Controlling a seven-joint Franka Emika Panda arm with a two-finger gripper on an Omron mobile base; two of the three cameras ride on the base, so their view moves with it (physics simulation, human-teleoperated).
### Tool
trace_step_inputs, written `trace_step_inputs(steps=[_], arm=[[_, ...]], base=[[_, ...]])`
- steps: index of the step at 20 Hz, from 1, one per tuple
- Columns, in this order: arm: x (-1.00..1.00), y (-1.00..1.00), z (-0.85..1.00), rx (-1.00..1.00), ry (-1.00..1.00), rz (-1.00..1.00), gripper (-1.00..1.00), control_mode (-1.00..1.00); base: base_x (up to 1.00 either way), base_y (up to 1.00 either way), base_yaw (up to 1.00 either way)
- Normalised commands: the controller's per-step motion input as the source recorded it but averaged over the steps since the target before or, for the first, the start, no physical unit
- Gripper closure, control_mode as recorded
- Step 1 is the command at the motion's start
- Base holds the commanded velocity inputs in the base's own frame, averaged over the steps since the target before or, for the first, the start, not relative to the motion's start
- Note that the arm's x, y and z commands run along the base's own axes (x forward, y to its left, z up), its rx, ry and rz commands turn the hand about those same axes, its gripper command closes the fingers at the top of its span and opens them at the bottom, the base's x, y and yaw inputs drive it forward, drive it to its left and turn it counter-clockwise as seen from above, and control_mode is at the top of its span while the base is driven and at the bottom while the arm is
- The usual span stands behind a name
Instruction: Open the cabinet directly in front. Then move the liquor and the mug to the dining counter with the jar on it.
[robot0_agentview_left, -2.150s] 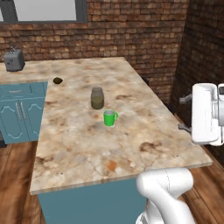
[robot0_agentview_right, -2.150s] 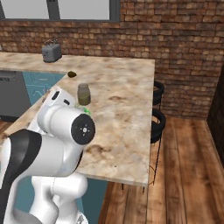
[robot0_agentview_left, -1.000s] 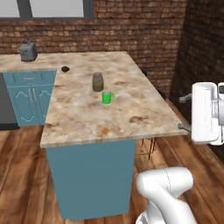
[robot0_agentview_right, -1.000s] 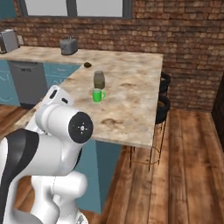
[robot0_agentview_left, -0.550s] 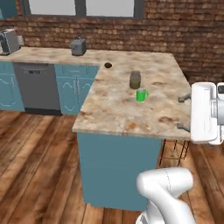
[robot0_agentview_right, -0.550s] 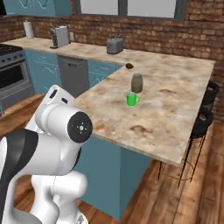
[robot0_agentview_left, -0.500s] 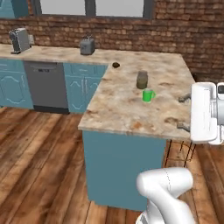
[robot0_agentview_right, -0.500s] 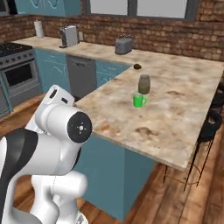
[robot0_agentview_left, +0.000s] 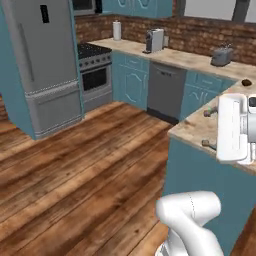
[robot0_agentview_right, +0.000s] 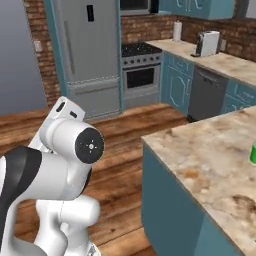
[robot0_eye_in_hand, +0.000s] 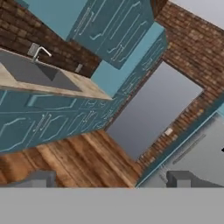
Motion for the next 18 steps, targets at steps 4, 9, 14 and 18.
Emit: trace_step_inputs(steps=[4,9,14,18], arm=[[0.00,0.00,0.00,0.00,0.00,0.00,-1.00,1.00],[0.00,0.00,0.00,0.00,0.00,0.00,-1.00,1.00],[0.00,0.00,0.00,0.00,0.00,0.00,-1.00,1.00],[0.00,0.00,0.00,0.00,0.00,0.00,-1.00,1.00]], base=[[-0.09,0.03,0.99],[-0.09,0.11,0.95],[-0.03,0.12,0.87],[0.00,0.14,0.82]])
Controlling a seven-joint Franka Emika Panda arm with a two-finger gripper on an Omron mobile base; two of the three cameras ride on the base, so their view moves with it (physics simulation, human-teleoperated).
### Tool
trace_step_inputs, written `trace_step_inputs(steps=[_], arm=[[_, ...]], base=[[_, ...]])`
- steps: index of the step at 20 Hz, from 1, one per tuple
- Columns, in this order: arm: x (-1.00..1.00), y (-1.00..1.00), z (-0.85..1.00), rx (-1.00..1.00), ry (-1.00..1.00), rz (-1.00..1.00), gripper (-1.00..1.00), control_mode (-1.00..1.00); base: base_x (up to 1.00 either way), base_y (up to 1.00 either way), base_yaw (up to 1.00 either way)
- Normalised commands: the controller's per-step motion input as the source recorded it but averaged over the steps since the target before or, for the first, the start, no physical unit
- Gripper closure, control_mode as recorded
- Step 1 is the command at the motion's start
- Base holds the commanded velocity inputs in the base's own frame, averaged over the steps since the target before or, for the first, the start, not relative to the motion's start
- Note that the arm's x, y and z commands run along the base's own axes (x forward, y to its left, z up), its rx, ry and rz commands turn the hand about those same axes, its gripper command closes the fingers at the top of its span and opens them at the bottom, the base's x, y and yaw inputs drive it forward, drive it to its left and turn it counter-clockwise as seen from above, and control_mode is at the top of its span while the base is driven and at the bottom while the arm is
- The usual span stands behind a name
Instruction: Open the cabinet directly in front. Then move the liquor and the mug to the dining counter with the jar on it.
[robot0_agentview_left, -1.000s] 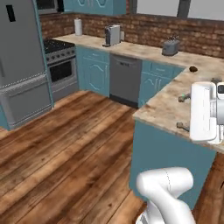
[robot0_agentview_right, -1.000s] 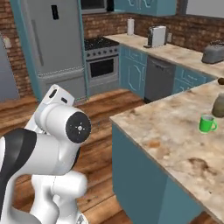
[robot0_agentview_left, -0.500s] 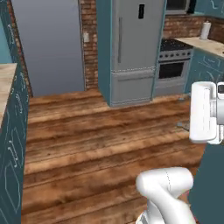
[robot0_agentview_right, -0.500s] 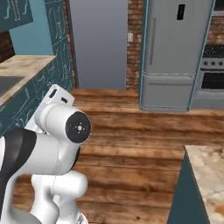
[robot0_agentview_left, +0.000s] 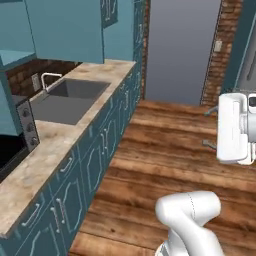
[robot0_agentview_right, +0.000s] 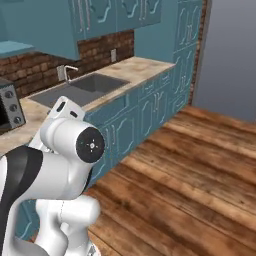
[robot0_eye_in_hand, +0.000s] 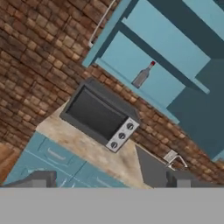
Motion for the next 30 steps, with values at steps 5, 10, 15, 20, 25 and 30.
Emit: trace_step_inputs(steps=[5,10,15,20,25,30], arm=[[0.00,0.00,0.00,0.00,0.00,0.00,-1.00,1.00],[0.00,0.00,0.00,0.00,0.00,0.00,-1.00,1.00],[0.00,0.00,0.00,0.00,0.00,0.00,-1.00,1.00],[0.00,0.00,0.00,0.00,0.00,0.00,-1.00,1.00],[0.00,0.00,0.00,0.00,0.00,0.00,-1.00,1.00],[0.00,0.00,0.00,0.00,0.00,0.00,-1.00,1.00]], base=[[0.00,0.14,0.75],[0.01,0.11,0.63],[0.52,0.02,0.33],[0.46,0.11,0.26],[0.45,0.21,0.31],[0.53,0.01,0.34]])
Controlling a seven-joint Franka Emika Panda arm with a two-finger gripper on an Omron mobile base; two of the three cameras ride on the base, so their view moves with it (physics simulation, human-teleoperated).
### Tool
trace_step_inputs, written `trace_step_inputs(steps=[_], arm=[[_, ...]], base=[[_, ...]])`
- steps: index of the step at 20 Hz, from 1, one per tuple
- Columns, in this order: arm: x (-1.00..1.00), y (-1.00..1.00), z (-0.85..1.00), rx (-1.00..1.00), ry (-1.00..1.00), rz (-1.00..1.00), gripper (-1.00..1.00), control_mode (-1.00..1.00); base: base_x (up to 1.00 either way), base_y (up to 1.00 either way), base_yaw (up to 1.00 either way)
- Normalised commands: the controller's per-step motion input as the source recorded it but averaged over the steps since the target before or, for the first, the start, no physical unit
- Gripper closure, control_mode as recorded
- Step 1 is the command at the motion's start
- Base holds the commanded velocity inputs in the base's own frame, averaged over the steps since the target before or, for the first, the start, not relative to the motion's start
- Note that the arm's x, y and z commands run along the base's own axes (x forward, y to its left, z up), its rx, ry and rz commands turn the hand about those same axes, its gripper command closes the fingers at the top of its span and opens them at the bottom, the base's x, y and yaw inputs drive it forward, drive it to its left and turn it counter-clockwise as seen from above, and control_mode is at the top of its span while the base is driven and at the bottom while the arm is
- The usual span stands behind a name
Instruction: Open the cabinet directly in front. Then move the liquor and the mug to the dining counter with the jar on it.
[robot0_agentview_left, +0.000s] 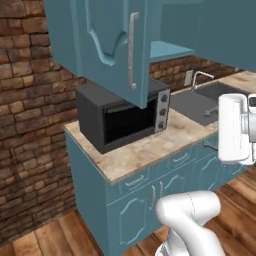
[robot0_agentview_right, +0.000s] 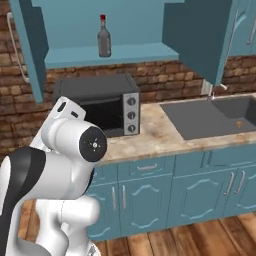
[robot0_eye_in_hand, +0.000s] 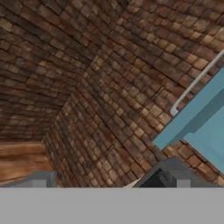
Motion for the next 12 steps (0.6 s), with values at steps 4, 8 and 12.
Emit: trace_step_inputs(steps=[4,8,12], arm=[[0.00,0.00,0.00,0.00,0.00,0.00,-1.00,1.00],[0.00,0.00,0.00,0.00,0.00,0.00,-1.00,1.00],[0.00,0.00,0.00,0.00,0.00,0.00,-1.00,1.00]], base=[[0.36,-0.22,0.22],[0.35,-0.37,0.16],[0.36,-0.49,0.14]])
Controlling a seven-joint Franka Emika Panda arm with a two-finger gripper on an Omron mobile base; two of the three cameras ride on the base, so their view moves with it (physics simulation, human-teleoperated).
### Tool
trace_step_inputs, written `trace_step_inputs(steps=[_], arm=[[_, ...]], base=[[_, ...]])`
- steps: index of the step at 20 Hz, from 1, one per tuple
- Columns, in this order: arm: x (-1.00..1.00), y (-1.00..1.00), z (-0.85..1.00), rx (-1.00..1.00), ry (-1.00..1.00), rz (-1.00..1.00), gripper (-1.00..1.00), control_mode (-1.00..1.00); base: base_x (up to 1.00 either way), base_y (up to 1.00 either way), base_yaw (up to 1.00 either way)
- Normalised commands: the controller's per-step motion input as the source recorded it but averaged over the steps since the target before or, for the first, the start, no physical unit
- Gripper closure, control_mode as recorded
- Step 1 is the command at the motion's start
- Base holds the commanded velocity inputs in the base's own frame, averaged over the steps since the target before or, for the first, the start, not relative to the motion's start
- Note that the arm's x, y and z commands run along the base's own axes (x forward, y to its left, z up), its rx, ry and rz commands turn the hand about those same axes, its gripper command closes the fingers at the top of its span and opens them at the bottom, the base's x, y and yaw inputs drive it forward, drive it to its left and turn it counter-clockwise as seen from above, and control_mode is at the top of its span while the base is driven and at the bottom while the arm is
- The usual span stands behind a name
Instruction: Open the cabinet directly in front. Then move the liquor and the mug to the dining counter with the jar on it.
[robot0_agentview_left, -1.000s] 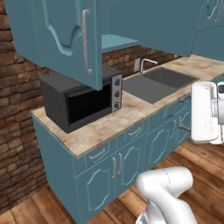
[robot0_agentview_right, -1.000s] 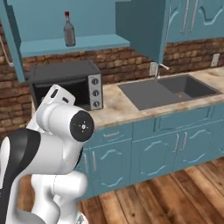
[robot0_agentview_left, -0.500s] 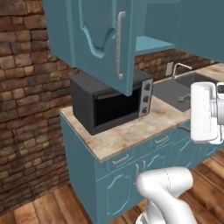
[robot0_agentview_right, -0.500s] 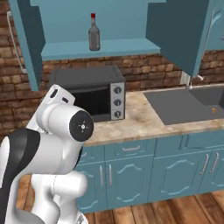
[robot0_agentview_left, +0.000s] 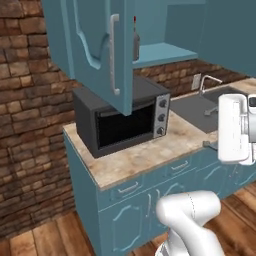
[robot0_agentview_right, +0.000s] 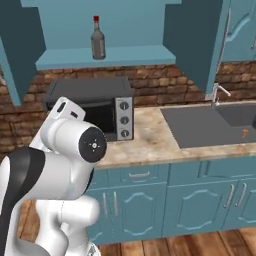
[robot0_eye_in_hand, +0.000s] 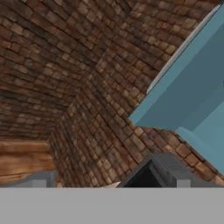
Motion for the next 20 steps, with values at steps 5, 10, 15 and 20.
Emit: trace_step_inputs(steps=[5,10,15,20], arm=[[0.00,0.00,0.00,0.00,0.00,0.00,-1.00,1.00],[0.00,0.00,0.00,0.00,0.00,0.00,-1.00,1.00],[0.00,0.00,0.00,0.00,0.00,0.00,-1.00,1.00],[0.00,0.00,0.00,0.00,0.00,0.00,-1.00,1.00]], base=[[0.59,0.06,0.12],[0.62,0.35,0.11],[0.49,-0.02,0.12],[0.62,0.00,0.14]])
